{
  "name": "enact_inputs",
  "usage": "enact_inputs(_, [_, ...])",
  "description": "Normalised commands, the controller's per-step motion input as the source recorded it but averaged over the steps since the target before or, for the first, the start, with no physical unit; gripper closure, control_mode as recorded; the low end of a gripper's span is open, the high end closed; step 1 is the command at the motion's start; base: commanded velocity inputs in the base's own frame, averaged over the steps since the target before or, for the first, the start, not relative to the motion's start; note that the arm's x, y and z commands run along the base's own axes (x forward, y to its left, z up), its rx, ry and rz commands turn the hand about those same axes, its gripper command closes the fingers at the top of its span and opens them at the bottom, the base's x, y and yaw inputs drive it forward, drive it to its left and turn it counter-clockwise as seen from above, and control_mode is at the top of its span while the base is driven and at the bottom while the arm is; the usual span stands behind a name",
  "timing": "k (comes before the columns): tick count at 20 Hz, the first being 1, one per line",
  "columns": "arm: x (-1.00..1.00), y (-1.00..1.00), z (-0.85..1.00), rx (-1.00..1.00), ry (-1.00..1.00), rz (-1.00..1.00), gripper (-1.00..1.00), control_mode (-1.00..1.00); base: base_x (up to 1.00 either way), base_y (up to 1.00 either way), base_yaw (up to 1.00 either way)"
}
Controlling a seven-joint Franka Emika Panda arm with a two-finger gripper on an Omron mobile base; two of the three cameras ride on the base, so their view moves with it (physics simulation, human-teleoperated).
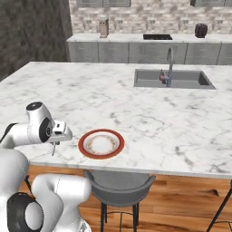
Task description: Take the fork and place it on the left side of the plate. Then take the spoon and place it on the right side of the plate. Make sure they're directly next to the plate.
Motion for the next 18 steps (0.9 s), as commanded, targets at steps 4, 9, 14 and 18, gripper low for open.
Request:
enact_inputs(4, [0.22, 0.01, -0.2, 0.0, 0.16, 0.0, 1.0, -1.0, 0.0, 0.0, 0.0])
enact_inputs(9, [0.04, -0.01, -0.22, 0.0, 0.02, 0.0, 1.0, -1.0, 0.0, 0.0, 0.0])
enact_inputs(14, [0.0, -0.05, -0.24, 0.0, -0.05, 0.0, 1.0, -1.0, 0.0, 0.0, 0.0])
enact_inputs(18, [0.0, -0.14, -0.23, 0.0, -0.1, -0.02, 1.0, -1.0, 0.0, 0.0, 0.0])
